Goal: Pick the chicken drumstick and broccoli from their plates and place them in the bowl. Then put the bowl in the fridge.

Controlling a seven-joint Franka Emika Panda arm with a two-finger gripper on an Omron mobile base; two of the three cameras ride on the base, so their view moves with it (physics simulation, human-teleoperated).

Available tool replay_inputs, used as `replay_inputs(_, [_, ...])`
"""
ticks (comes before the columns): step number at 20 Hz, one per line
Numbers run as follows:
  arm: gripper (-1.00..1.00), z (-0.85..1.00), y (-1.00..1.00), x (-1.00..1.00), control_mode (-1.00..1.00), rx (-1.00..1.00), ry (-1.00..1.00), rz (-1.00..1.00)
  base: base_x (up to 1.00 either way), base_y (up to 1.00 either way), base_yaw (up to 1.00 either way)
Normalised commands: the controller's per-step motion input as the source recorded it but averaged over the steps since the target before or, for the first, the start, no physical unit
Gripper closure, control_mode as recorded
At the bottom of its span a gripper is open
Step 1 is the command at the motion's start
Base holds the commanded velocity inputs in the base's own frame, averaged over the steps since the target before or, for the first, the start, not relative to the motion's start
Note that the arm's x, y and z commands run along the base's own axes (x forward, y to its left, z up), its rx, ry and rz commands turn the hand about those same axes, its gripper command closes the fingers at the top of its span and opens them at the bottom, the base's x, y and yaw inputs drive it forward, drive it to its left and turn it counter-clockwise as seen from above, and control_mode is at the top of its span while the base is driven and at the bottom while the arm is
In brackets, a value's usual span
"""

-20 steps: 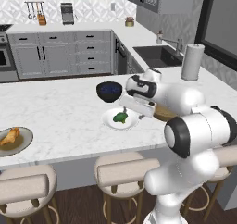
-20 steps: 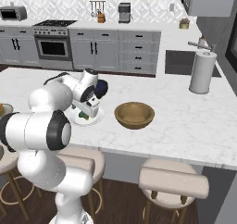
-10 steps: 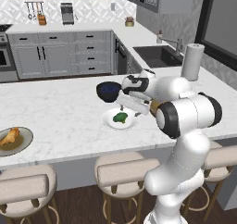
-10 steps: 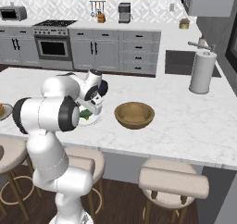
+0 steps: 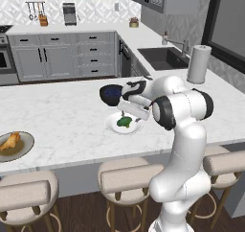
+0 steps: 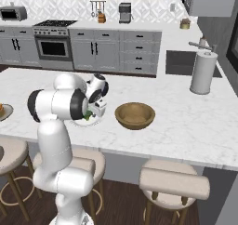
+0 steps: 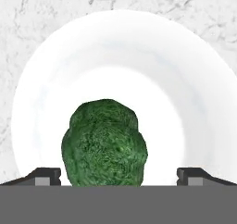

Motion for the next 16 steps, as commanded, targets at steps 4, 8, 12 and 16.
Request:
replay_inputs(4, [-1.00, -0.25, 0.10, 0.46, -1.00, 0.00, 0.00, 0.00, 0.00, 0.00, 0.00])
replay_inputs(8, [-1.00, -0.14, 0.00, 0.00, -1.00, 0.00, 0.00, 0.00, 0.00, 0.00, 0.00])
replay_inputs(12, [-1.00, -0.14, 0.18, 0.00, -1.00, 0.00, 0.00, 0.00, 0.00, 0.00, 0.00])
replay_inputs(16, [-1.00, -0.26, 0.28, 0.00, -1.00, -0.01, 0.00, 0.00, 0.00, 0.00, 0.00])
